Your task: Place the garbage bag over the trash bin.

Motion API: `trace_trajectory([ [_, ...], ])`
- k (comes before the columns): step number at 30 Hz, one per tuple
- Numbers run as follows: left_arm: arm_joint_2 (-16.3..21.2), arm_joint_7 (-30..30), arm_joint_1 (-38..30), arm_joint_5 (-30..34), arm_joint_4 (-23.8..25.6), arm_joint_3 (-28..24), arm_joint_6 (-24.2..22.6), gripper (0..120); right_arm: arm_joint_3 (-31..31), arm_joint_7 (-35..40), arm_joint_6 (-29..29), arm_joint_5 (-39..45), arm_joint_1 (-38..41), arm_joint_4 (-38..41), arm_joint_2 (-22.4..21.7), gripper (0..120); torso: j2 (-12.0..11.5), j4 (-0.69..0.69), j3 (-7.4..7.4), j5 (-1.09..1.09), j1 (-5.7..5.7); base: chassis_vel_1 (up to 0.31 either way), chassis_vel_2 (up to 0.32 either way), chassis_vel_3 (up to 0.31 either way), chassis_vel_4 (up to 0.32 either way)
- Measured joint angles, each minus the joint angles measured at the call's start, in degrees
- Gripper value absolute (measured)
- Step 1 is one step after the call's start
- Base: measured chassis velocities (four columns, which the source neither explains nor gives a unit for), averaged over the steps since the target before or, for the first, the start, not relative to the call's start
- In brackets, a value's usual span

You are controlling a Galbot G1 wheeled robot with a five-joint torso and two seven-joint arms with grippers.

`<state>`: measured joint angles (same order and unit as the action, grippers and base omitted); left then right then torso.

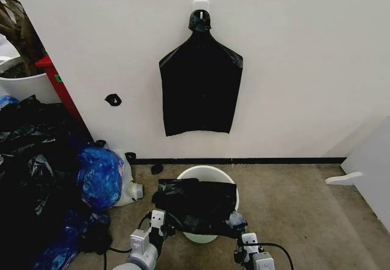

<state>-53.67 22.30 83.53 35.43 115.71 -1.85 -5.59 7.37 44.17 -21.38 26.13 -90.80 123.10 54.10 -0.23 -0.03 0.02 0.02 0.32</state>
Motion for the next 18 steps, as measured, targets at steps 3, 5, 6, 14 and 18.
trace_trajectory([
  [3,-0.21,0.36,-0.18,0.45,-0.07,0.02,-0.50,0,-0.33,-0.47,-0.58,-0.66,0.37,-1.00,0.00,0,0.00,0.00,0.00,0.00,0.00,0.000,0.000,0.000,0.000],
  [5,-0.31,0.90,-0.26,0.93,-0.07,0.04,-1.35,0,-0.45,-0.79,-1.68,-0.65,0.52,-1.60,0.05,0,0.00,0.00,0.00,0.00,0.00,0.000,0.000,0.000,0.000],
  [6,-0.31,1.20,-0.27,1.10,-0.03,0.06,-1.82,0,-0.45,-0.94,-2.12,-0.47,0.53,-1.75,0.11,0,0.00,0.00,0.00,0.00,0.00,0.000,0.000,0.000,0.000],
  [14,0.29,2.37,0.49,1.48,1.88,0.80,-3.62,0,-1.27,-0.99,-2.28,-1.33,-1.01,-0.11,0.08,5,0.00,0.00,0.00,0.00,0.00,0.000,0.000,0.000,0.000],
  [18,0.97,3.71,1.42,1.51,3.70,1.20,-5.65,8,-1.73,-0.80,-2.19,-1.13,-3.18,2.10,-0.73,17,0.00,0.00,0.00,-0.01,0.00,0.000,0.000,0.000,0.000],
])
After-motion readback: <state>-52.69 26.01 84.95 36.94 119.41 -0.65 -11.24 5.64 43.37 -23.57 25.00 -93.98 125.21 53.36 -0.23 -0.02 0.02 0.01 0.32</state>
